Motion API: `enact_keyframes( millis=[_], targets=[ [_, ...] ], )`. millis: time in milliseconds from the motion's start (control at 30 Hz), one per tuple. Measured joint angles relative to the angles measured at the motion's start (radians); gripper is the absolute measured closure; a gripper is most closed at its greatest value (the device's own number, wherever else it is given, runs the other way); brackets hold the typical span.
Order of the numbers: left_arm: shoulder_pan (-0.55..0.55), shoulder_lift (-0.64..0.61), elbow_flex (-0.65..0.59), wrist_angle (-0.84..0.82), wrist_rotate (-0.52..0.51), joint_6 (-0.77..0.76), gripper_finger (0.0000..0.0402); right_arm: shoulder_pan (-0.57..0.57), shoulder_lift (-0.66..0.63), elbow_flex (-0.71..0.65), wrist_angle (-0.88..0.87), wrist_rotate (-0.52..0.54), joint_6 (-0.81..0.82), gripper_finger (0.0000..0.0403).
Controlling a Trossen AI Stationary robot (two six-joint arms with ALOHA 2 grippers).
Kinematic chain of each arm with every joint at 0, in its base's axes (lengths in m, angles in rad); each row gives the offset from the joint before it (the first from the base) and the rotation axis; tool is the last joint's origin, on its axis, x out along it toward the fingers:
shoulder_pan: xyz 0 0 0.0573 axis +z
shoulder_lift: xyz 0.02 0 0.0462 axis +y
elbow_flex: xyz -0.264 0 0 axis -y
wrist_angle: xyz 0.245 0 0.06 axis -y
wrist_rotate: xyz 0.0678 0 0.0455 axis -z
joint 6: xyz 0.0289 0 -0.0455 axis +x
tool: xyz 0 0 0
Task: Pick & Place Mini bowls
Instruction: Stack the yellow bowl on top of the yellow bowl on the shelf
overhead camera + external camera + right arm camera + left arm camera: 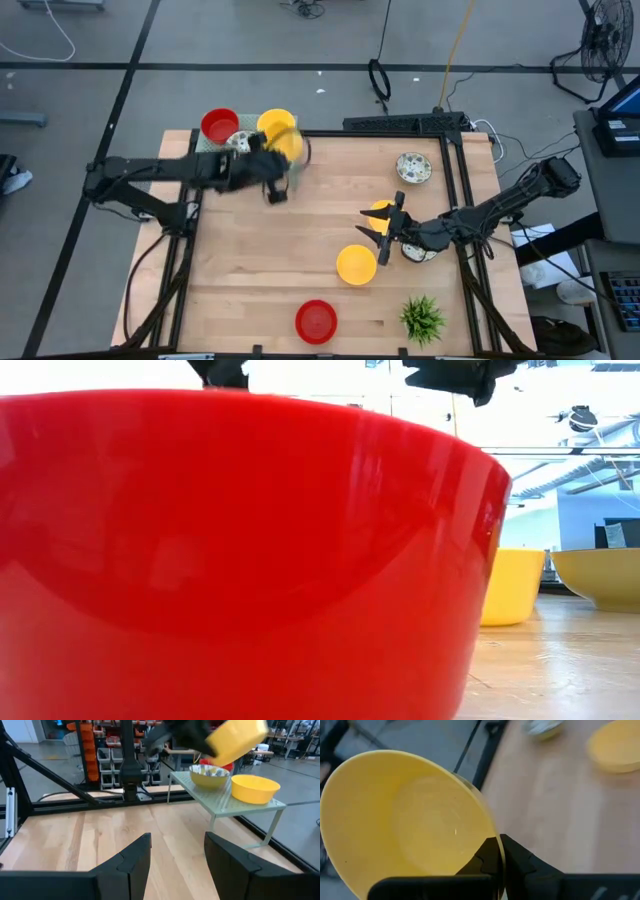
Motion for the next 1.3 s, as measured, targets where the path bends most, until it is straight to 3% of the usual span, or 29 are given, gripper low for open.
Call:
enact_keyframes(
  millis=[200,433,567,900,1300],
  targets=[
    [0.216,0.015,0.000,-0.002,0.119,0.004,0.0396,-0.018,0.000,-0.041,0.001,0.002,0.043,0.0232],
    [0.351,0.013,0.000,0.008,0.234,-0.027,0.0397,-0.072,0.000,-0.077,0.068,0.001,0.044,0.0232],
    [0.378,0.029,0.000,0.009,0.280,-0.046,0.0396,-0.092,0.000,-0.078,0.078,0.000,0.044,0.0232],
    [0.417,0.121,0.000,0.033,0.281,-0.023,0.0397,-0.100,0.000,-0.078,0.084,-0.001,0.041,0.0232],
    [0.427,0.135,0.000,0.049,0.263,-0.004,0.0393,-0.100,0.000,-0.078,0.084,-0.001,0.039,0.0232]
  ],
)
